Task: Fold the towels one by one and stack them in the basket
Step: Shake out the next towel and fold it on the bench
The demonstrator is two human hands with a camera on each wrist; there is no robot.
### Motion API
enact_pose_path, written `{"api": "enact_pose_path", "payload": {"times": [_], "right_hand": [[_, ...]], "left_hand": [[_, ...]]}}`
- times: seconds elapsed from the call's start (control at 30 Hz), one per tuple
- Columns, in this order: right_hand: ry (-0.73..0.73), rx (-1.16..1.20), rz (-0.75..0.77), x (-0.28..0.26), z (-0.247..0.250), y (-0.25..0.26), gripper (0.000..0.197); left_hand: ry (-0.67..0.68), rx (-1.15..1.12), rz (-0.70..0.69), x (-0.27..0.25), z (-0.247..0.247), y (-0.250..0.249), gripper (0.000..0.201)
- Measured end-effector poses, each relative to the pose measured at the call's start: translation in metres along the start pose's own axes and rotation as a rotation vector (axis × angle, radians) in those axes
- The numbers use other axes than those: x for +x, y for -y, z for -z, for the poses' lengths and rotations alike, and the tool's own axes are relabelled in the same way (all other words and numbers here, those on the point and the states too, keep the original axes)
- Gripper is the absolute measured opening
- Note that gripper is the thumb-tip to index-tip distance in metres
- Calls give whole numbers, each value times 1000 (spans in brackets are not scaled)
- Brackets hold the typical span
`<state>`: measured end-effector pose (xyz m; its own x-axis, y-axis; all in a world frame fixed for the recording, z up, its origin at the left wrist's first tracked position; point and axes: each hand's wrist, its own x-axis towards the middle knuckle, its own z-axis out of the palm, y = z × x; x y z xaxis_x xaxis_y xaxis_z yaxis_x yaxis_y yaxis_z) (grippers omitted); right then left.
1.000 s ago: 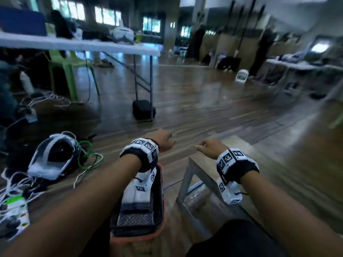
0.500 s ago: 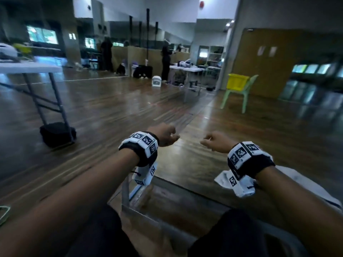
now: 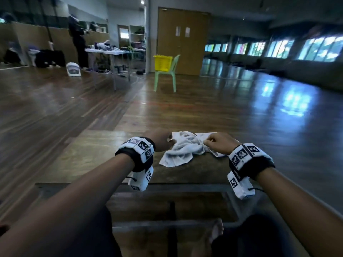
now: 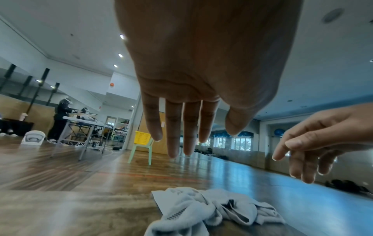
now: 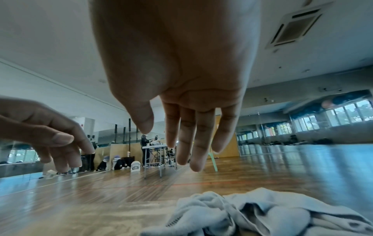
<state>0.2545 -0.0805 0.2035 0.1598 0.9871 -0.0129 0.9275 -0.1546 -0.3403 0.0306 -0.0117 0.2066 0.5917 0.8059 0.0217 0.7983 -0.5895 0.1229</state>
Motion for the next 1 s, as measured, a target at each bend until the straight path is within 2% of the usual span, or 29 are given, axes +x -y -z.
{"api": "enact_pose_path", "payload": {"times": [0.2,0.4,0.67,0.87,1.0], "right_hand": [[-12,-13,-50,13,-33,-42,26],[19,-32,-15,53,-78,-64,25],[5,-133,97,136,-135,-76,29],[-83,-356,241,185,-161,-71,39],[-41,-468,200,195,-165,-75,30]], "left_hand": [[86,-11,-60,35,-42,-9,40],[156,-41,-22,77,-93,5,34],[82,-110,52,148,-157,36,33],[77,-146,7,194,-195,45,24],[57,-145,54,201,-210,48,33]]}}
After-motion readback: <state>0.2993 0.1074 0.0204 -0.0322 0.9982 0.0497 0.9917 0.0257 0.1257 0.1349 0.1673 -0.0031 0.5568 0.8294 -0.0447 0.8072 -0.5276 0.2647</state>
